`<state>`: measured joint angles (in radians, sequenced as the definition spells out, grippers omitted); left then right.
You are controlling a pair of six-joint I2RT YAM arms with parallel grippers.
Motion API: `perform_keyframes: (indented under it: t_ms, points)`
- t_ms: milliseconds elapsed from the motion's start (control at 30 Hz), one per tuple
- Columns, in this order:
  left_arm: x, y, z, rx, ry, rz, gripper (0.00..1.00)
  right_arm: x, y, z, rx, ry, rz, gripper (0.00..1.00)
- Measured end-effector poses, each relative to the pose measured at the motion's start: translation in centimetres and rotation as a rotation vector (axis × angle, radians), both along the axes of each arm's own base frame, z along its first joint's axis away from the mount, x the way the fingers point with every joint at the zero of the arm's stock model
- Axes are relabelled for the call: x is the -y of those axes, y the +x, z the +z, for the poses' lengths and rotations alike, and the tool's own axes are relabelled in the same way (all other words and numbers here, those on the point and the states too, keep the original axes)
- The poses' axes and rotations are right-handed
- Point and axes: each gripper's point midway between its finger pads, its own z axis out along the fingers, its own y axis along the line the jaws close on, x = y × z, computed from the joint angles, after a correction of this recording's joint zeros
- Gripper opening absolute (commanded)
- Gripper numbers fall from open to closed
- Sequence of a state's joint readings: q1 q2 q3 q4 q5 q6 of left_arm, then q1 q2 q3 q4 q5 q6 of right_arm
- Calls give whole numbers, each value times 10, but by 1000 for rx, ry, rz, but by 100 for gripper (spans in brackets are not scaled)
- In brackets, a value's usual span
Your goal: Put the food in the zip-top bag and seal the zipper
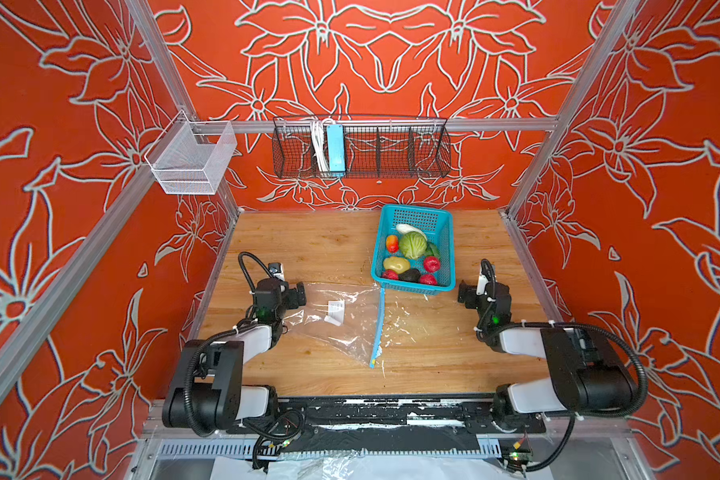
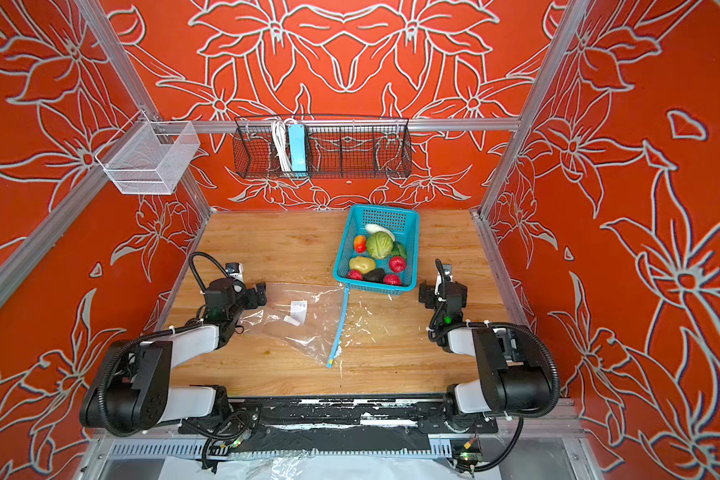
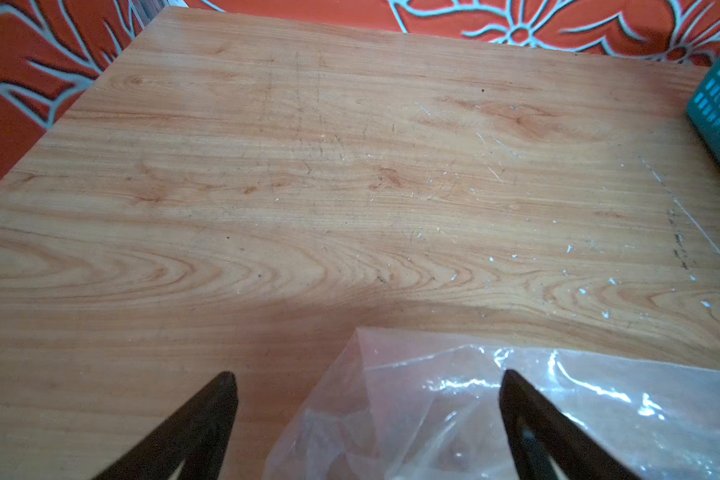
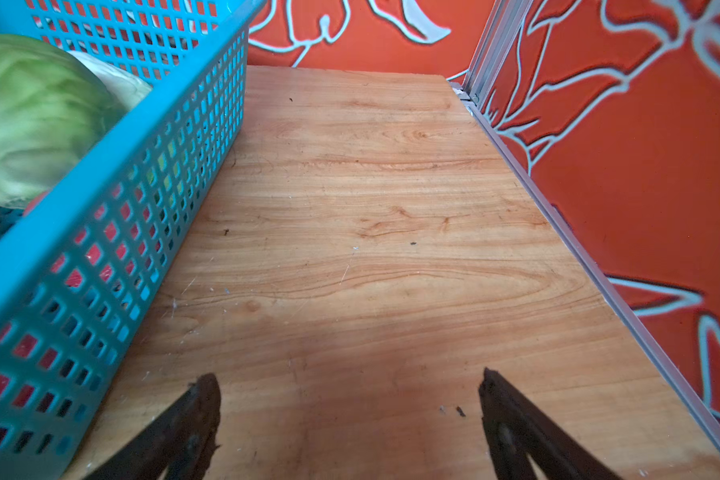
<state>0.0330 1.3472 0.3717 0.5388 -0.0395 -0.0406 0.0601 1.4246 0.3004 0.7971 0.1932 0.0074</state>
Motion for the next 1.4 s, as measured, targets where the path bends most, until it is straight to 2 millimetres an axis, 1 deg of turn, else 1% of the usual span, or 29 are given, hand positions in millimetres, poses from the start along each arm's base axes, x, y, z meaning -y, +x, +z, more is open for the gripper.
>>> perform_keyframes:
  t_ms: [1233, 1400]
  points:
    - [0, 0, 0, 0, 0, -1, 97, 0, 0, 0, 0, 0, 0, 98]
    - [-6, -2, 2, 1, 4, 40, 97, 0, 0, 0, 0, 0, 0, 98]
